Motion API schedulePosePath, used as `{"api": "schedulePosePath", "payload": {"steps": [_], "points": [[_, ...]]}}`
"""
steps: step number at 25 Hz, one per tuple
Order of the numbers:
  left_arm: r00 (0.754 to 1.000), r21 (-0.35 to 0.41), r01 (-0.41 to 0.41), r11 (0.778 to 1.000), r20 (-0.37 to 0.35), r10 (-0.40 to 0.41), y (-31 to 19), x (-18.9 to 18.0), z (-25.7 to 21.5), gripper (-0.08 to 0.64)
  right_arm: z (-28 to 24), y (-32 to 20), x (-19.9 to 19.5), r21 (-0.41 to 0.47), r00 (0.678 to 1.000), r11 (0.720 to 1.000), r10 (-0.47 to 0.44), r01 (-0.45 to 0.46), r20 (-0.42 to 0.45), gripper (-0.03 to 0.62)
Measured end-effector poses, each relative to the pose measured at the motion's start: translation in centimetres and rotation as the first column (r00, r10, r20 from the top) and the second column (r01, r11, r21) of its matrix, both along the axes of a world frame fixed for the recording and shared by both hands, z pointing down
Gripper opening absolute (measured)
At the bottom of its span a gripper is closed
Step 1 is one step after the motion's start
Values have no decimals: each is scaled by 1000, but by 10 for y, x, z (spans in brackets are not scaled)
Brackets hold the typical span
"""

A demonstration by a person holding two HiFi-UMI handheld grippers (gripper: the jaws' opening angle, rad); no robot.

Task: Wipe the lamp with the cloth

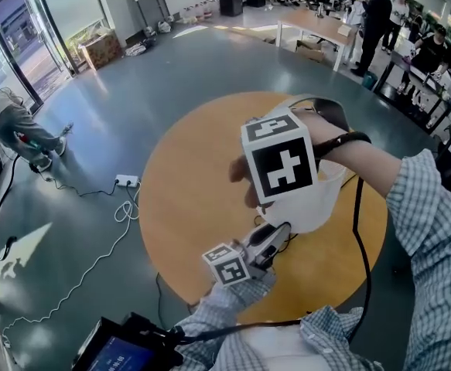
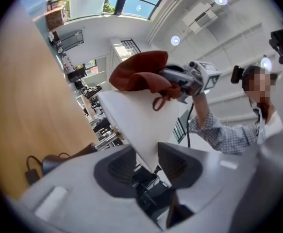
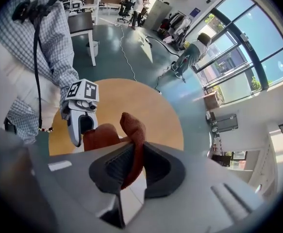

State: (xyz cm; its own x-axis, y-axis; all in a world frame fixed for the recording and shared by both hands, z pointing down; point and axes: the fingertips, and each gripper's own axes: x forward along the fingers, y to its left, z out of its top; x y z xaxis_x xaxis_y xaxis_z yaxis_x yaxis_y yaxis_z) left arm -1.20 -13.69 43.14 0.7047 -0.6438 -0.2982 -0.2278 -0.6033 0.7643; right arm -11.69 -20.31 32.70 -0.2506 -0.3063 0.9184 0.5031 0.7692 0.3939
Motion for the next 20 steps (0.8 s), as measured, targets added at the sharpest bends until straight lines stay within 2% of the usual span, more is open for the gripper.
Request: {"api": "schedulePosePath", "payload": {"steps": [4, 7, 10, 14, 18, 20], "points": [[1000, 23, -4, 1000, -7, 5, 0, 3, 5, 141, -5, -35, -4, 26, 997, 997, 73, -73, 8, 49], [1000, 35, -2, 999, -16, 2, 0, 0, 9, 140, -3, -66, 4, 40, 985, 984, 174, -174, -8, 49], [1000, 31, 2, 1000, -18, -2, 1, -2, 8, 140, 1, -90, 6, -31, 966, 966, 257, -256, 20, 49], [1000, 23, 11, 1000, -23, -10, 5, -1, 8, 140, 7, -116, 22, -164, 921, 912, 388, -376, 45, 49], [1000, 15, 10, 1000, -7, -10, 6, 1, 6, 140, 14, -132, 40, -320, 862, 833, 500, -451, 88, 49], [1000, 3, 12, 1000, 0, -12, 7, 0, 2, 141, 16, -141, 50, -369, 828, 795, 550, -481, 107, 49]]}}
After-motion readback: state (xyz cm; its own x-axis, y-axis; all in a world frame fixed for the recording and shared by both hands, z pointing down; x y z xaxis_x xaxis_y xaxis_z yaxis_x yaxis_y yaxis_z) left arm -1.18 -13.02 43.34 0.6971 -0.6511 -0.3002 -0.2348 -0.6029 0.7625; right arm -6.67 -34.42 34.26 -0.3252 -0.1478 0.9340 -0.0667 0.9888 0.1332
